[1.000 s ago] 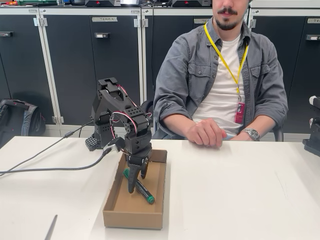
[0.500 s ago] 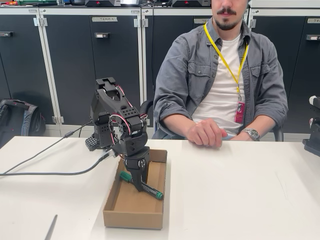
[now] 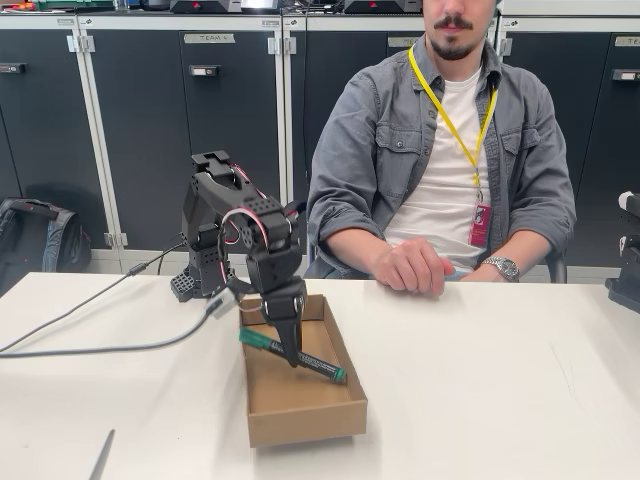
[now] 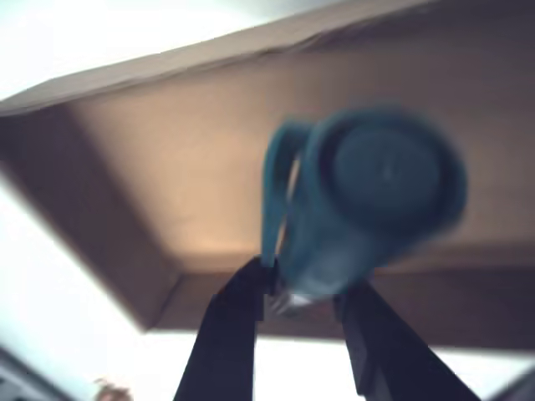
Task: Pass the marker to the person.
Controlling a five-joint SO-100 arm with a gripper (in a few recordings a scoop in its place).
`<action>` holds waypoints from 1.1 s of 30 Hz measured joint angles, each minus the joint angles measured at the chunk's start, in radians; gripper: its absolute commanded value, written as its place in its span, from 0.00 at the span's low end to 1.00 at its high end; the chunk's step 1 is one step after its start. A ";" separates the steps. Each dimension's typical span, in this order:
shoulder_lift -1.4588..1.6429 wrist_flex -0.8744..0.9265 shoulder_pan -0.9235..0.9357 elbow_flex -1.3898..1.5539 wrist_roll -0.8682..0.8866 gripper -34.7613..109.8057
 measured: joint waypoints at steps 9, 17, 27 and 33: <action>0.074 0.005 0.014 -0.011 0.000 0.21; 0.115 0.072 0.026 -0.032 -0.002 0.21; 0.276 -0.038 0.046 0.015 -0.187 0.21; 0.422 -0.318 0.043 0.207 -0.463 0.21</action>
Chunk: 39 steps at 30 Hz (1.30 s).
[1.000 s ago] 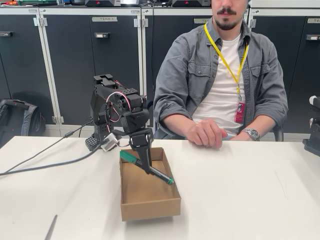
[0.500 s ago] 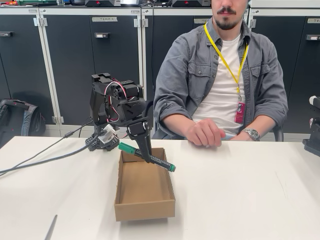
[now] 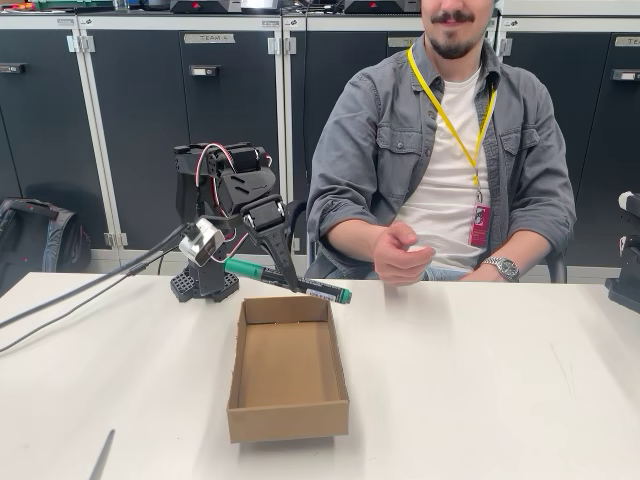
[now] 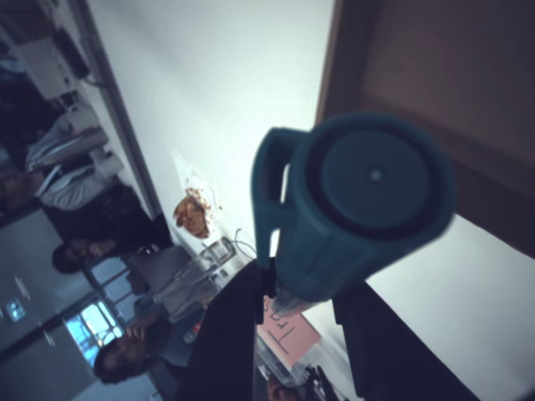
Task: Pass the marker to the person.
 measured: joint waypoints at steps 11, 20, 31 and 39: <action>0.089 -0.377 -0.117 0.153 -0.357 0.21; -0.206 -0.431 -0.184 -0.245 -0.434 0.21; -0.453 -0.692 -0.393 -0.581 -0.457 0.21; -0.503 -0.523 -0.514 -0.657 -0.153 0.21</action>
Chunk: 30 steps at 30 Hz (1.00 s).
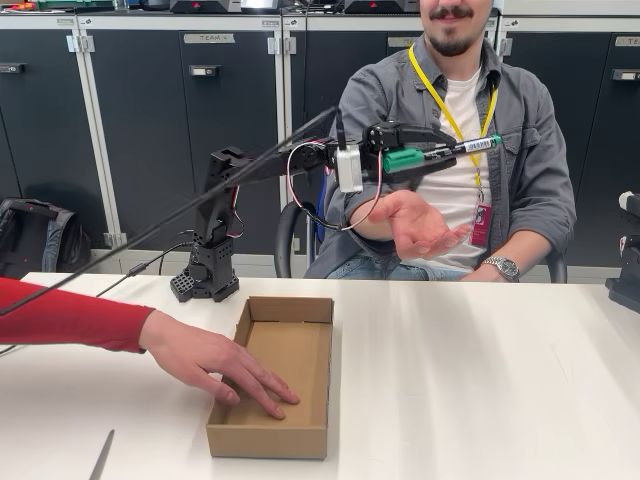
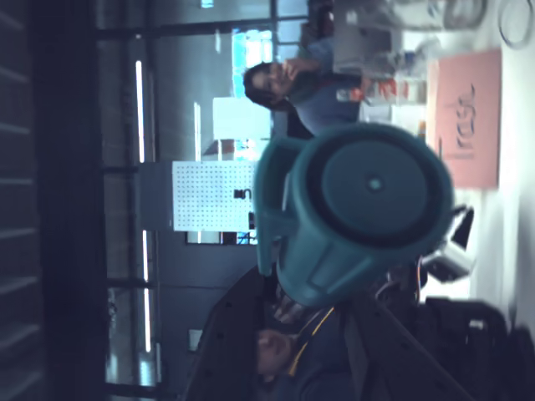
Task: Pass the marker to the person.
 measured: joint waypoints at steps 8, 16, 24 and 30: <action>-0.031 0.222 -0.084 -0.081 0.371 0.21; -0.035 0.433 -0.155 -0.103 0.568 0.21; -0.037 0.535 -0.187 -0.058 0.718 0.21; -0.037 0.554 -0.187 0.026 0.799 0.21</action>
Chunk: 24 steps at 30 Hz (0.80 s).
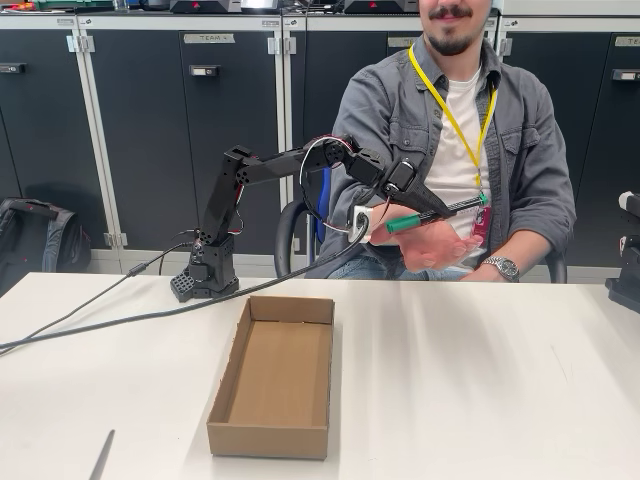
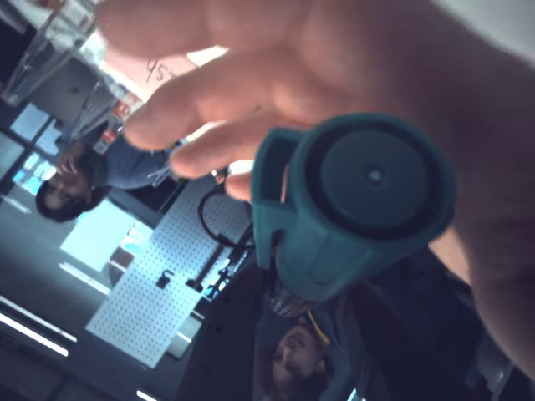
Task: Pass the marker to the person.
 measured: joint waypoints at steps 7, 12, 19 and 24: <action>0.000 0.054 0.003 0.011 0.018 0.21; -0.018 0.060 0.003 0.011 0.015 0.21; -0.026 0.063 0.009 0.011 0.002 0.21; -0.026 0.064 0.011 0.017 0.002 0.46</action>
